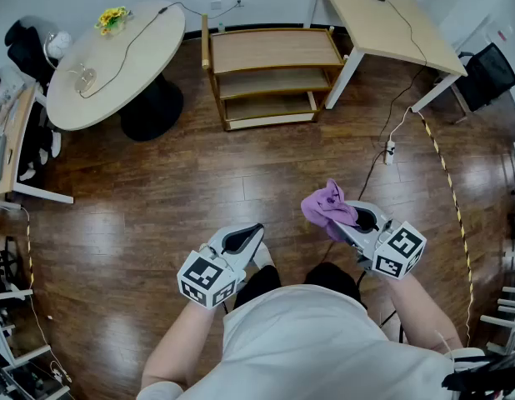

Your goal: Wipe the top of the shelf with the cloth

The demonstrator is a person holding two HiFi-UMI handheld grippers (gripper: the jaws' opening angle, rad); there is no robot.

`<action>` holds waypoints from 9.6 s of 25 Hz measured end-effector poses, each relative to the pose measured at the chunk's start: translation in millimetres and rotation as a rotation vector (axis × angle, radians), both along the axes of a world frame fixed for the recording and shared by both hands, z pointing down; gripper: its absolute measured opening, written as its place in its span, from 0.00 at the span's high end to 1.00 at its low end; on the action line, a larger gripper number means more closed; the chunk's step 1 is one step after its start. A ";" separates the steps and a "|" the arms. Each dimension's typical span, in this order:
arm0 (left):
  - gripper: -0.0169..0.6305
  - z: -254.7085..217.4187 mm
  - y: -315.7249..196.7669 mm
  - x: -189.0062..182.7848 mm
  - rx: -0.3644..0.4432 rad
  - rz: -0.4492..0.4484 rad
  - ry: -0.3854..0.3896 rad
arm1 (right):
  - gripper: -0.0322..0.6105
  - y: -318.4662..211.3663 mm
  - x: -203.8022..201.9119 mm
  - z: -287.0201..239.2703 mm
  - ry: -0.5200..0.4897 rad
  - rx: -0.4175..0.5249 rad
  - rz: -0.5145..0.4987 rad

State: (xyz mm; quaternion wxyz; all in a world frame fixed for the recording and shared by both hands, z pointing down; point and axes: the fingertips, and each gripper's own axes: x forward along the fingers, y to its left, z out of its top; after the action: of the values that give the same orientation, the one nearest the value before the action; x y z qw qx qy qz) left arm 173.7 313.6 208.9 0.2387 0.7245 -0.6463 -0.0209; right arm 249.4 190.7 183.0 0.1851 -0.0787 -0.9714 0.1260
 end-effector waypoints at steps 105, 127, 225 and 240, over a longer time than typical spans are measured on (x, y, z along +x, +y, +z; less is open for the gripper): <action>0.94 233.7 -277.0 -282.7 -0.269 -0.041 0.081 | 0.81 -234.7 -526.4 479.3 0.127 0.181 -0.142; 0.94 250.4 -262.8 -284.9 -0.295 -0.042 0.085 | 0.81 -264.8 -545.0 539.5 0.239 0.330 -0.151; 0.94 270.8 -341.2 -272.0 -0.289 0.162 0.092 | 0.81 -472.1 -396.3 571.9 0.378 0.365 0.183; 0.94 273.0 -392.1 -266.0 -0.299 0.264 0.082 | 0.81 -612.5 -277.7 571.6 0.529 0.391 0.411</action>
State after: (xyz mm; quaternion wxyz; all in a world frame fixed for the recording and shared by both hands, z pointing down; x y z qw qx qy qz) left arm -92.4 -78.6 481.9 0.3704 0.7581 -0.5312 0.0770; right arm -28.3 -421.8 754.6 0.4116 0.1895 -0.8914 -0.0112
